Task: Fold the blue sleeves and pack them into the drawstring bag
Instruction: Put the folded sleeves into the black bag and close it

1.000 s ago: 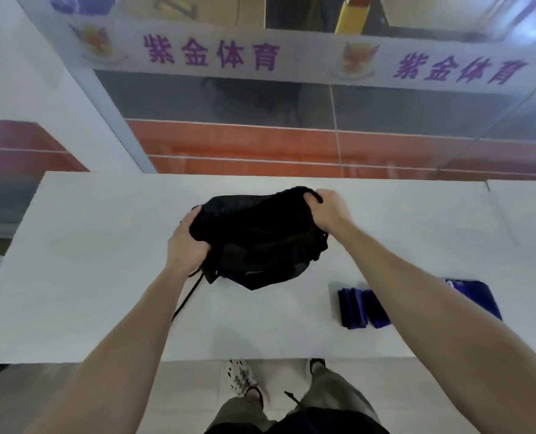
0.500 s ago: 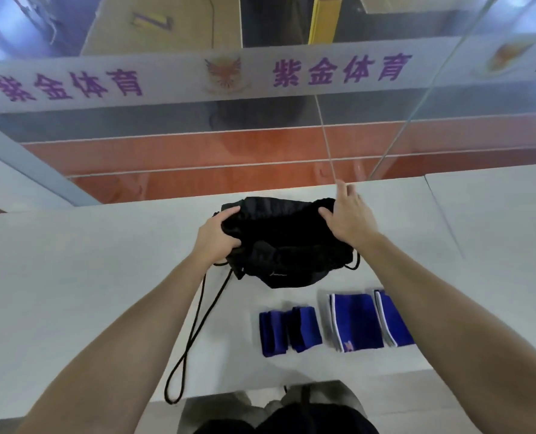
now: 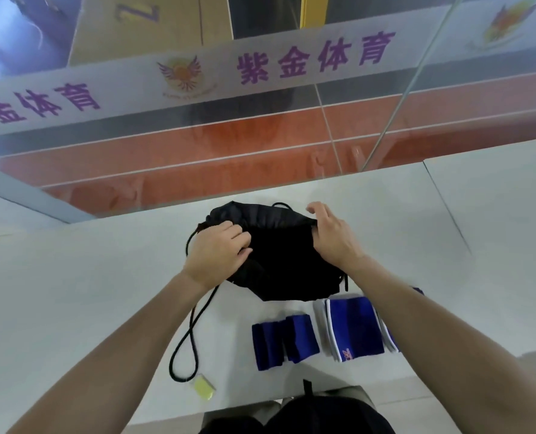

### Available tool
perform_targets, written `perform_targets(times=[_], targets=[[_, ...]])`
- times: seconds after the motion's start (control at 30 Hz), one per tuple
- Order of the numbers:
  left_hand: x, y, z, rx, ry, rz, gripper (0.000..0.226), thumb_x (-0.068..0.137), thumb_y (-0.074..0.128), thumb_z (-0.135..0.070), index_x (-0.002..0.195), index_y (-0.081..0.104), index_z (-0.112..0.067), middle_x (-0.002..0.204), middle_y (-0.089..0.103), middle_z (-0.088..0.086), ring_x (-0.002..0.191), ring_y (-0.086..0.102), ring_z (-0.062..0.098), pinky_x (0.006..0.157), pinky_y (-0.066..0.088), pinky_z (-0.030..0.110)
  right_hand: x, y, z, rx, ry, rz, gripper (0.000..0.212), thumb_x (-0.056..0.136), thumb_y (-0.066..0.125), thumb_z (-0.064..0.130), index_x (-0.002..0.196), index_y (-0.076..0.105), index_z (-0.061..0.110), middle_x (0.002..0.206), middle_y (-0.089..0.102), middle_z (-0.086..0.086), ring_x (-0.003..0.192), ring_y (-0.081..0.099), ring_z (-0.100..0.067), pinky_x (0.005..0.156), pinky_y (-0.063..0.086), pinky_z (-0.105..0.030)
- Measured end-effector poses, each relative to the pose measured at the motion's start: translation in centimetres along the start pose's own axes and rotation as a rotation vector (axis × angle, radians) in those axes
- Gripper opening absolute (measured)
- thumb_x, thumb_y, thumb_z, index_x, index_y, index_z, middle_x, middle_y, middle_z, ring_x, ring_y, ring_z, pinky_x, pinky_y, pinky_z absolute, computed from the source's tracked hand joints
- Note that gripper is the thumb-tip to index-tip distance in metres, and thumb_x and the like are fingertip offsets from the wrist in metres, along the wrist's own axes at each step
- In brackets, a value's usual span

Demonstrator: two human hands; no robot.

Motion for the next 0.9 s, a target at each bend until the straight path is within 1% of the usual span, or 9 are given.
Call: perform_targets(times=[0.07, 0.13, 0.23, 0.33, 0.47, 0.57, 0.63, 0.77, 0.9], targets=[[0.7, 1.7, 0.6, 0.014, 0.067, 0.211, 0.036, 0.084, 0.084, -0.045, 0.110, 0.078, -0.022, 0.112, 0.074, -0.002, 0.112, 0.068, 0.024, 0.105, 0.049, 0.041, 0.5, -0.2, -0.4, -0.005, 0.003, -0.033, 0.047, 0.096, 0.058, 0.011, 0.141, 0.044, 0.015, 0.147, 0.053, -0.012, 0.103, 0.068, -0.051, 0.085, 0.055, -0.055], [1.2, 2.9, 1.4, 0.074, 0.058, 0.368, 0.080, 0.073, 0.075, -0.069, 0.141, 0.069, -0.028, 0.148, 0.064, 0.002, 0.143, 0.055, 0.028, 0.128, 0.030, 0.053, 0.7, -0.3, -0.5, -0.202, -0.179, -0.101, 0.053, 0.096, 0.061, 0.014, 0.145, 0.043, 0.016, 0.159, 0.045, -0.017, 0.134, 0.057, -0.048, 0.103, 0.050, -0.058], [2.3, 3.5, 1.9, 0.040, 0.035, 0.492, 0.122, 0.058, 0.068, -0.084, 0.166, 0.040, -0.033, 0.169, 0.041, 0.003, 0.160, 0.034, 0.028, 0.131, 0.019, 0.062, 0.5, 0.7, 0.7, -0.599, -0.661, 0.013, 0.062, 0.103, 0.057, 0.036, 0.163, 0.041, 0.029, 0.177, 0.025, -0.014, 0.165, 0.021, -0.038, 0.127, 0.022, -0.067], [3.6, 4.3, 2.1, -0.014, 0.022, 0.633, 0.139, 0.055, 0.070, -0.088, 0.173, 0.017, -0.038, 0.179, 0.025, -0.001, 0.167, 0.018, 0.024, 0.134, 0.017, 0.058, 0.8, 2.1, 0.7, -0.723, -0.721, 0.217, 0.076, 0.094, 0.058, 0.071, 0.156, 0.055, 0.027, 0.182, 0.010, -0.007, 0.169, 0.003, -0.033, 0.127, 0.008, -0.073], [3.5, 6.1, 3.3, 0.022, 0.004, 0.859, 0.127, 0.061, 0.062, -0.093, 0.172, 0.027, -0.042, 0.180, 0.029, -0.004, 0.169, 0.016, 0.020, 0.137, 0.003, 0.057, 2.2, 2.6, -2.2, -0.822, -0.264, 0.394, 0.117, 0.072, 0.026, 0.100, 0.170, 0.029, 0.035, 0.180, -0.019, -0.009, 0.165, -0.023, -0.036, 0.124, -0.004, -0.077], [2.2, 6.9, 3.9, 0.020, -0.048, 0.934, 0.090, 0.076, 0.045, -0.097, 0.149, 0.063, -0.047, 0.178, 0.036, -0.006, 0.169, 0.019, 0.017, 0.136, -0.006, 0.057, 2.6, 2.0, -4.0, -0.838, -0.043, 0.443, 0.107, 0.078, 0.042, 0.098, 0.169, 0.022, 0.045, 0.178, -0.026, -0.013, 0.163, -0.028, -0.040, 0.121, -0.006, -0.079], [1.5, 7.3, 3.8, -0.003, -0.072, 0.934, 0.091, 0.077, 0.033, -0.100, 0.143, 0.068, -0.048, 0.177, 0.037, -0.008, 0.169, 0.016, 0.016, 0.136, -0.008, 0.058, 2.7, 1.7, -4.2, -0.797, -0.064, 0.394, 0.102, 0.081, 0.055, 0.090, 0.168, 0.026, 0.045, 0.178, -0.023, -0.015, 0.165, -0.023, -0.040, 0.123, -0.002, -0.079], [0.7, 8.0, 3.2, -0.011, -0.077, 0.903, 0.101, 0.069, 0.046, -0.098, 0.162, 0.031, -0.060, 0.176, 0.037, -0.010, 0.165, 0.028, 0.022, 0.134, 0.002, 0.065, 1.9, 2.7, -3.4, -0.752, -0.526, 0.257, 0.090, 0.089, 0.053, 0.076, 0.169, 0.027, 0.042, 0.182, -0.008, -0.011, 0.168, -0.005, -0.035, 0.127, 0.005, -0.076], [0.2, 8.6, 2.5, 0.067, -0.088, 0.988, 0.111, 0.071, 0.058, -0.096, 0.167, 0.013, -0.063, 0.181, 0.024, -0.002, 0.161, 0.036, 0.028, 0.131, -0.002, 0.072, 1.4, 4.3, -6.6, -0.766, -0.257, 0.453, 0.075, 0.099, 0.026, 0.085, 0.167, 0.027, 0.053, 0.182, -0.015, -0.001, 0.167, -0.018, -0.028, 0.125, -0.006, -0.075]])
Point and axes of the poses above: each hand's wrist, its own x-axis towards the middle knuckle, its own y-axis out of the palm, z = x × y, the point moved 3 cm from there along x, towards the middle knuckle
